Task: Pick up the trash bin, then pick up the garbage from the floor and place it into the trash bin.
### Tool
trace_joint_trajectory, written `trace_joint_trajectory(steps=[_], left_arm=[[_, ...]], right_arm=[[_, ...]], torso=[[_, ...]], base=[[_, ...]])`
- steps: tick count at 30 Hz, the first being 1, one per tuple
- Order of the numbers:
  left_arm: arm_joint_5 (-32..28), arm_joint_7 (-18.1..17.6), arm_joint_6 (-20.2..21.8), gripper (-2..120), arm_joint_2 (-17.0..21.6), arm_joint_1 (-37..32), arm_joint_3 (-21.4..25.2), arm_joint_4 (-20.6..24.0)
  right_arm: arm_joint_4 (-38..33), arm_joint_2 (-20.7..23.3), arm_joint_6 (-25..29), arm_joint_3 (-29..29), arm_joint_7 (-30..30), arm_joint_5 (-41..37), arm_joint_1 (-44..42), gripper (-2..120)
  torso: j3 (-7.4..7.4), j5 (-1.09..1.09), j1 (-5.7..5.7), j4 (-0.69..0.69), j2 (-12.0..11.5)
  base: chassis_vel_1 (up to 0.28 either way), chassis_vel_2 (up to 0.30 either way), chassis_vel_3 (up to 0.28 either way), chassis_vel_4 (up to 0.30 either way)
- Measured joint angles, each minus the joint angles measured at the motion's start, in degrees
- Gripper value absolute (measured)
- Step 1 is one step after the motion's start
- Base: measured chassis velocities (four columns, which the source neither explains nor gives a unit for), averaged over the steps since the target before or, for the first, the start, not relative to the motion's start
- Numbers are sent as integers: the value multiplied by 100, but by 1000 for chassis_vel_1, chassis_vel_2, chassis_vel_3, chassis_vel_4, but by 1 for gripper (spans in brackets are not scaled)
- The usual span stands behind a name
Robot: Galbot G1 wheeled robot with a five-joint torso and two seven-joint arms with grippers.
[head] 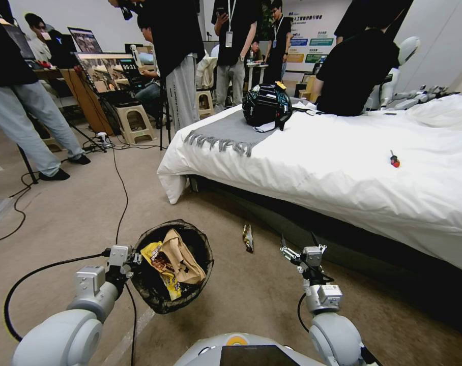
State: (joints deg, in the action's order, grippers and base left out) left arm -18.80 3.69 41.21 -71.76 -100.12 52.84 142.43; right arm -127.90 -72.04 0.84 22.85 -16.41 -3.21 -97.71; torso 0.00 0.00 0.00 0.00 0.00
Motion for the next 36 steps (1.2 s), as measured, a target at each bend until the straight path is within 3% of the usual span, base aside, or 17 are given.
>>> trace_joint_trajectory(steps=[21, 28, 36], left_arm=[[0, 1, 0, 0, -3, 8, -6, -4], [-13, 0, 0, 0, -5, 3, -5, 10], [-54, -9, 8, 0, 4, -30, 26, 73]], right_arm=[[59, -5, 3, -58, 3, 60, 8, 100], [129, 138, -459, -264, -4, -179, 217, 100], [536, 602, -1080, -1003, -191, -1199, 1057, 100]], torso=[[0, 0, 1, 0, 0], [-1, 0, 0, 0, 0], [0, 0, 0, 1, 0]], base=[[-67, 72, 73, -69], [-3, 5, 7, -7], [0, 0, 0, 0]])
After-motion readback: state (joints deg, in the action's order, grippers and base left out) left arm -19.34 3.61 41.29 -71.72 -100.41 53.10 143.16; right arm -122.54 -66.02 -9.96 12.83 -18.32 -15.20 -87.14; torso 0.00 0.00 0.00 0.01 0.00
